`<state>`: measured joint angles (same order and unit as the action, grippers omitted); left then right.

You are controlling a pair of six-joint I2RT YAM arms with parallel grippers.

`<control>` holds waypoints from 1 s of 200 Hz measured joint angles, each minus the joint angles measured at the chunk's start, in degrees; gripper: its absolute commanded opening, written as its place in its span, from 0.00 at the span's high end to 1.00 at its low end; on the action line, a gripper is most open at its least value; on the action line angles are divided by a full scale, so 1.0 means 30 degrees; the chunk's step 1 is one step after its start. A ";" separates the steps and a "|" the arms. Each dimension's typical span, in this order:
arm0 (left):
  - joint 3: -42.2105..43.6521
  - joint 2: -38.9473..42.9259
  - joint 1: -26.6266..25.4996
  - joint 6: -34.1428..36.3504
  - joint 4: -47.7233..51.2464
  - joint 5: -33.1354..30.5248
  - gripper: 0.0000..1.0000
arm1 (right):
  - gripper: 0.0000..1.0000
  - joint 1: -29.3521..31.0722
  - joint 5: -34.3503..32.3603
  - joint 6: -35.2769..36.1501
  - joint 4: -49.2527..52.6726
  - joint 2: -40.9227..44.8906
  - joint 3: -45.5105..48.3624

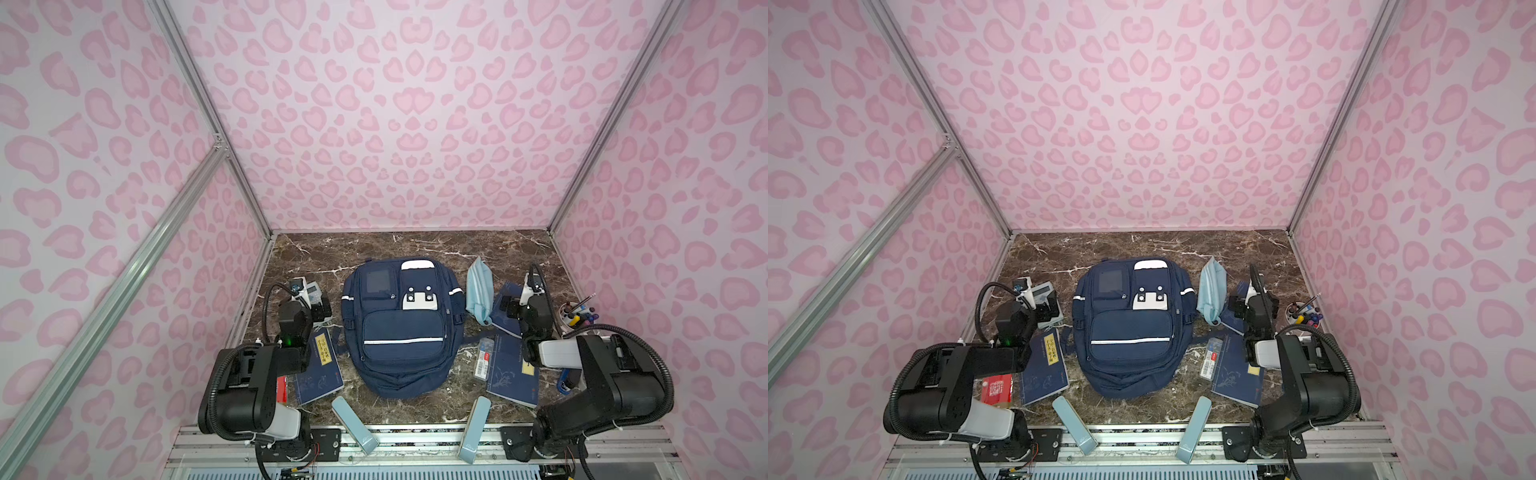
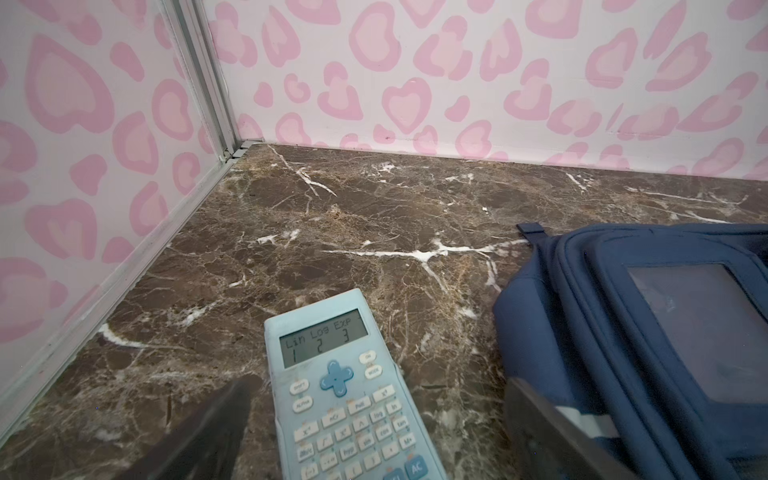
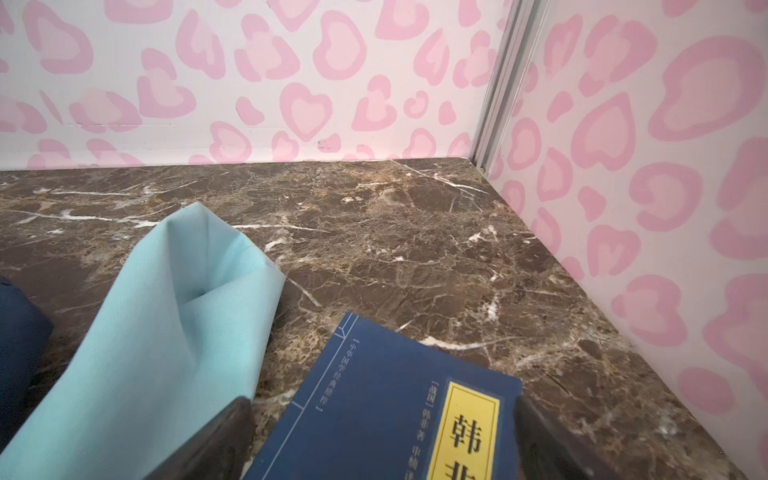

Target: Pack the student bag

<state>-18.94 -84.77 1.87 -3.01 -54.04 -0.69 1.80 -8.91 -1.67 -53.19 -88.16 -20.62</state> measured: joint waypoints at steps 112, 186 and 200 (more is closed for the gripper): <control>0.0000 0.0000 0.0000 0.0000 0.0007 0.0000 0.02 | 0.01 0.0000 0.0051 0.0000 -0.0007 0.0036 0.0022; 0.0000 0.0000 0.0015 0.0000 0.0007 0.0000 0.02 | 0.01 -0.0066 0.0277 -0.0007 0.0000 0.0036 0.0022; 0.0000 0.0000 0.0015 0.0000 0.0007 0.0000 0.02 | 0.01 -0.0066 0.0277 -0.0007 0.0000 0.0036 0.0022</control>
<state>-18.94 -84.77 1.91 -3.01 -54.02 -0.69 1.61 -8.08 -1.69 -53.19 -88.05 -20.56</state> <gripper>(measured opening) 0.980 0.993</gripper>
